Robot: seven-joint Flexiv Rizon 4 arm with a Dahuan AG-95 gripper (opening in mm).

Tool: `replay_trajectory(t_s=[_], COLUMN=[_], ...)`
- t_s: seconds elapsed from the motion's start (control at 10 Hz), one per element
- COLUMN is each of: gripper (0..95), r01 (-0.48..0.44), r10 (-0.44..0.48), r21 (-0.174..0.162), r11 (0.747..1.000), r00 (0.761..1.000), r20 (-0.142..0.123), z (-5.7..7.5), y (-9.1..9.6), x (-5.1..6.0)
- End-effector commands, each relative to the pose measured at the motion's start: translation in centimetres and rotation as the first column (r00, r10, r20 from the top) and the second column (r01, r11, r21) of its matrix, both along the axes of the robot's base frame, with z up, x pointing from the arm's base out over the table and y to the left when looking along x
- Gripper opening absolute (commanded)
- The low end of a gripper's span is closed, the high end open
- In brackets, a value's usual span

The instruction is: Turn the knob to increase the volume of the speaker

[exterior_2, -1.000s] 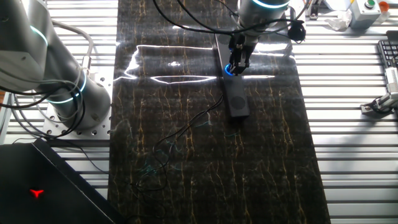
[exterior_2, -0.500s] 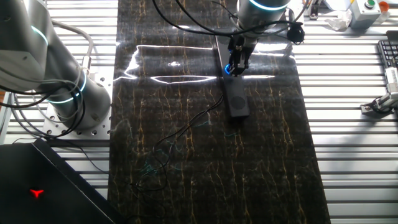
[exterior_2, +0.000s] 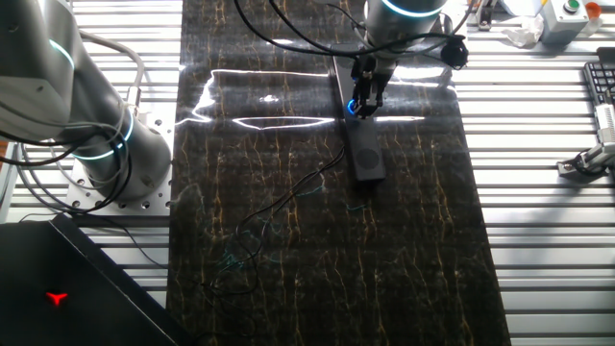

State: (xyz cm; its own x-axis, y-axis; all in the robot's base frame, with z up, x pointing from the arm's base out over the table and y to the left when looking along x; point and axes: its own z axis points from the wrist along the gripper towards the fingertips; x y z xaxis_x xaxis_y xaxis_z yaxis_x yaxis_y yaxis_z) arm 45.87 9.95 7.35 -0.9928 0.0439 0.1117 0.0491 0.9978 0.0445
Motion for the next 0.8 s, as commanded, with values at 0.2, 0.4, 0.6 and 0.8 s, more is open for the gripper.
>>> replay_trajectory(t_s=[0.2,0.4,0.6,0.8], gripper=[38.0,38.0,38.0,38.0], r01=[0.041,0.046,0.042,0.038], r10=[-0.041,-0.046,-0.042,-0.038], r21=[-0.007,-0.008,-0.008,-0.01], r11=[0.999,0.999,0.999,0.999], r00=[0.999,0.999,0.999,0.999], r20=[-0.001,-0.002,-0.001,-0.001], z=[-0.13,-0.32,-0.38,-0.4], y=[-0.03,-0.16,-0.25,-0.25], x=[0.02,-0.08,-0.14,-0.14])
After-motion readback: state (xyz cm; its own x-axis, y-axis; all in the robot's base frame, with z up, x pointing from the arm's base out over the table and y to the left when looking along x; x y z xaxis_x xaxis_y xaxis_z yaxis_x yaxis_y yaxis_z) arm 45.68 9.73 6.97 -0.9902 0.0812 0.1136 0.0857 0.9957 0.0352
